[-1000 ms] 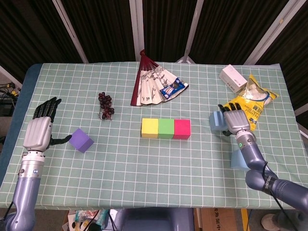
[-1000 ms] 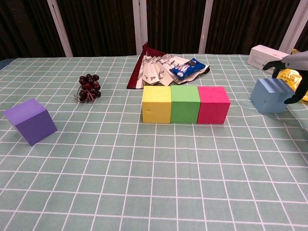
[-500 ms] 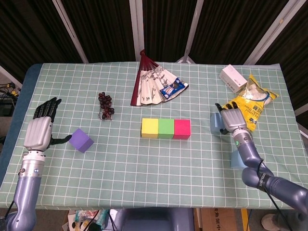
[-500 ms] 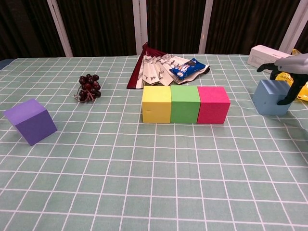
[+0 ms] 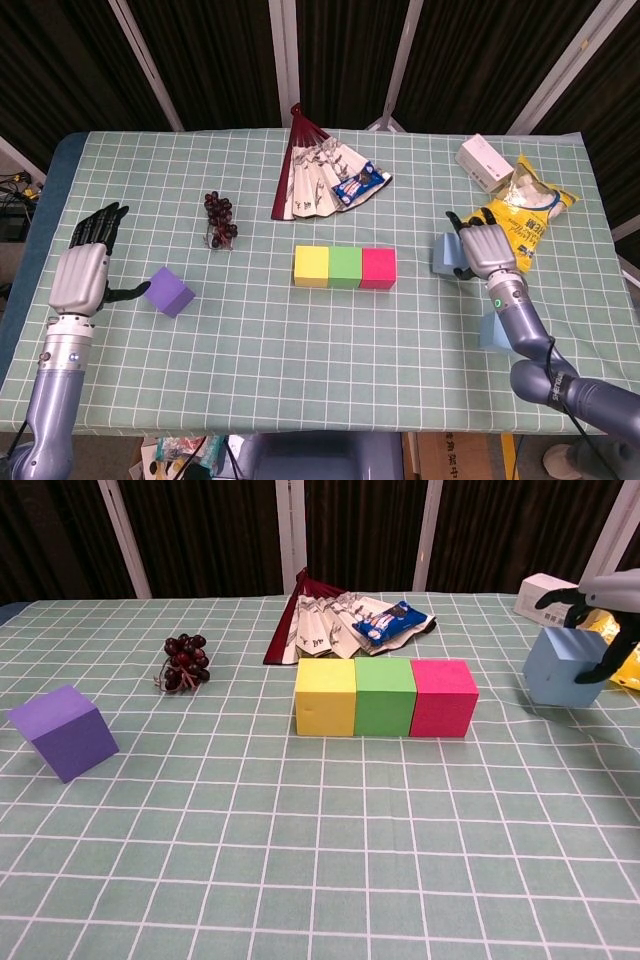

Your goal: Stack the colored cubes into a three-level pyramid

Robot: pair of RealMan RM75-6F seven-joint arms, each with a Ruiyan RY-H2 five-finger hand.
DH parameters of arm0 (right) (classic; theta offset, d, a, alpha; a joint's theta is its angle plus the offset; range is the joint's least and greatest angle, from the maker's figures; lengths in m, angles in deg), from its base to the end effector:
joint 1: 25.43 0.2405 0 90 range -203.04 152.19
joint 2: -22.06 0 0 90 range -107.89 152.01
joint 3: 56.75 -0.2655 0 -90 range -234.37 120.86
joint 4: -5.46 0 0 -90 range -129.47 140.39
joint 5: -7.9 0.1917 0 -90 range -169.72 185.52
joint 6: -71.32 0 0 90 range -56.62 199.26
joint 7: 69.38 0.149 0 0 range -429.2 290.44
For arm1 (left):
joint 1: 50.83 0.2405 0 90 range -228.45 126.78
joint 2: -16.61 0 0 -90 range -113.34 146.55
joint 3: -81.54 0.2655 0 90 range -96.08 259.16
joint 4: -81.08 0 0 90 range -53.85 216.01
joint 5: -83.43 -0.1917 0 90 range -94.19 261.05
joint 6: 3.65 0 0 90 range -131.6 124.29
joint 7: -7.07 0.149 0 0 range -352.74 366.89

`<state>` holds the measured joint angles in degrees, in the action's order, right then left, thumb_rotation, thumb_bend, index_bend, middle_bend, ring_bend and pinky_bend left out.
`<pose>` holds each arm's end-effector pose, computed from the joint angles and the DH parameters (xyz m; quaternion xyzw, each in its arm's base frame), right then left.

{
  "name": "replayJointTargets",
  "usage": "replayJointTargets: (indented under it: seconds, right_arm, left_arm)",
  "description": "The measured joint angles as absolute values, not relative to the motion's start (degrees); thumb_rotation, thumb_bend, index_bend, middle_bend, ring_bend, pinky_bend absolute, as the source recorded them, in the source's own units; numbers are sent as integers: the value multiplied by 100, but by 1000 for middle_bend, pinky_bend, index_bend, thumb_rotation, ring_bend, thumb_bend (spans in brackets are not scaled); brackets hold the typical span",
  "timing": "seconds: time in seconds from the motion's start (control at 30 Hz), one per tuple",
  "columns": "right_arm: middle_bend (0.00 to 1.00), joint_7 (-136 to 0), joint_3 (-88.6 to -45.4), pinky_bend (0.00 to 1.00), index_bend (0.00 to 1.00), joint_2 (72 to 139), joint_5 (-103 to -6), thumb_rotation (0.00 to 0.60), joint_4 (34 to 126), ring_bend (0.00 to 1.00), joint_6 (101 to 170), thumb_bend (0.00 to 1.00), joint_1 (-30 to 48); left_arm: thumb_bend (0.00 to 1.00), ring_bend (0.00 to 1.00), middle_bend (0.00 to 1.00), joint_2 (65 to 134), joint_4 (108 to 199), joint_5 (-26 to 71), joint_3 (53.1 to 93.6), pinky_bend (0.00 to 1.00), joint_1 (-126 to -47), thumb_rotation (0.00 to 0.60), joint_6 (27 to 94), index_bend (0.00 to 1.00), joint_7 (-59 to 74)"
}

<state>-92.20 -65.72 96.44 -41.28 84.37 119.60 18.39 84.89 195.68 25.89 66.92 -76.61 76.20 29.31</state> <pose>-0.2356 -0.4000 0.1007 0.7055 -0.3796 0.2471 0.5450 -0.1927 0.2908 0.1531 -0.5526 -0.4391 -0.4396 0.5555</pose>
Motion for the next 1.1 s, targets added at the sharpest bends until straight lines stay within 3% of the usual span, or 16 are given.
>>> replayJointTargets:
  seconds: [0.37, 0.57, 0.83, 1.1]
  right_arm:
    - [432, -9654, -6674, 0, 86, 8325, -4289, 600, 10805, 211, 12611, 282, 1693]
    - [432, -10164, -6710, 0, 87, 7978, -4319, 600, 11877, 214, 13065, 283, 1688]
    - [433, -10995, -6765, 0, 86, 8152, -3688, 600, 12258, 219, 13350, 282, 2044]
    - [440, -11693, -6916, 0, 86, 8663, -2409, 600, 12294, 223, 13663, 282, 2607]
  left_arm:
    - [121, 0, 7, 8441, 19691, 2490, 6730, 0, -7631, 600, 7617, 0, 2896]
    - [121, 0, 7, 8428, 19830, 2441, 6755, 0, -7631, 600, 7611, 0, 2919]
    - [121, 0, 7, 8386, 19901, 2409, 6786, 0, -7640, 600, 7561, 0, 2932]
    - [121, 0, 6, 8263, 19870, 2272, 6744, 0, -7614, 600, 7683, 0, 2959]
